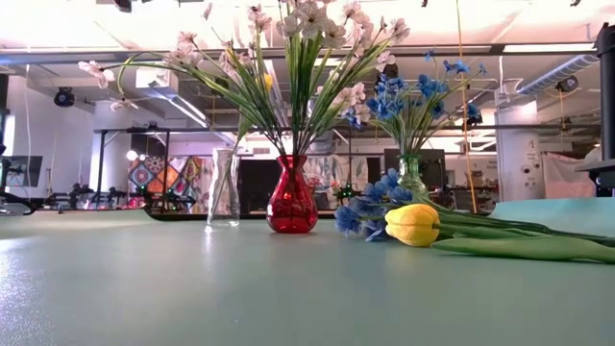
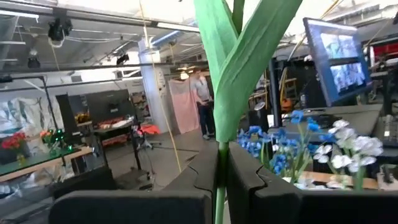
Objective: Sort flowers into vase by color
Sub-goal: Put the yellow tulip into the transparent vase
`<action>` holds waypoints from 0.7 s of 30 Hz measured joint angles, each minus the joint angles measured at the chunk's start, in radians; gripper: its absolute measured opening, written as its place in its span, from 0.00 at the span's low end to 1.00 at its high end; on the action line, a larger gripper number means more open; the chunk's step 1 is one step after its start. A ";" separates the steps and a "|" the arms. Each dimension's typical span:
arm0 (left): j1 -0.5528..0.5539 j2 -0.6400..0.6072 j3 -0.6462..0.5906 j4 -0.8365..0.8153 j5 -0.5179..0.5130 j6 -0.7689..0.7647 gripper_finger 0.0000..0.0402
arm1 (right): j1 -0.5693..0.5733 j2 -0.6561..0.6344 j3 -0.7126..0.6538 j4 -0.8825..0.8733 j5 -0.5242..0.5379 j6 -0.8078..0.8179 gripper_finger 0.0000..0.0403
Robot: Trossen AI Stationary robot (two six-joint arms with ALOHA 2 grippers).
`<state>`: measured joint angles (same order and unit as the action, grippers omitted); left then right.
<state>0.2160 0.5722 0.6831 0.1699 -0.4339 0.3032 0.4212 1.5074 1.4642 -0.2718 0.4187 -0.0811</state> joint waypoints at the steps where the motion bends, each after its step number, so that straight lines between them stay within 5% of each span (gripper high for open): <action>1: 0.025 0.012 -0.003 0.007 0.021 -0.006 0.00 | -0.005 0.000 -0.002 0.000 0.000 -0.002 0.60; 21: 0.520 0.277 -0.047 0.232 0.588 -0.223 0.00 | -0.169 0.000 -0.017 -0.052 0.000 -0.130 0.60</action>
<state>0.7361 0.8496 0.6363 0.4020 0.1545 0.0807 0.2522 1.5074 1.4467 -0.3237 0.4187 -0.2108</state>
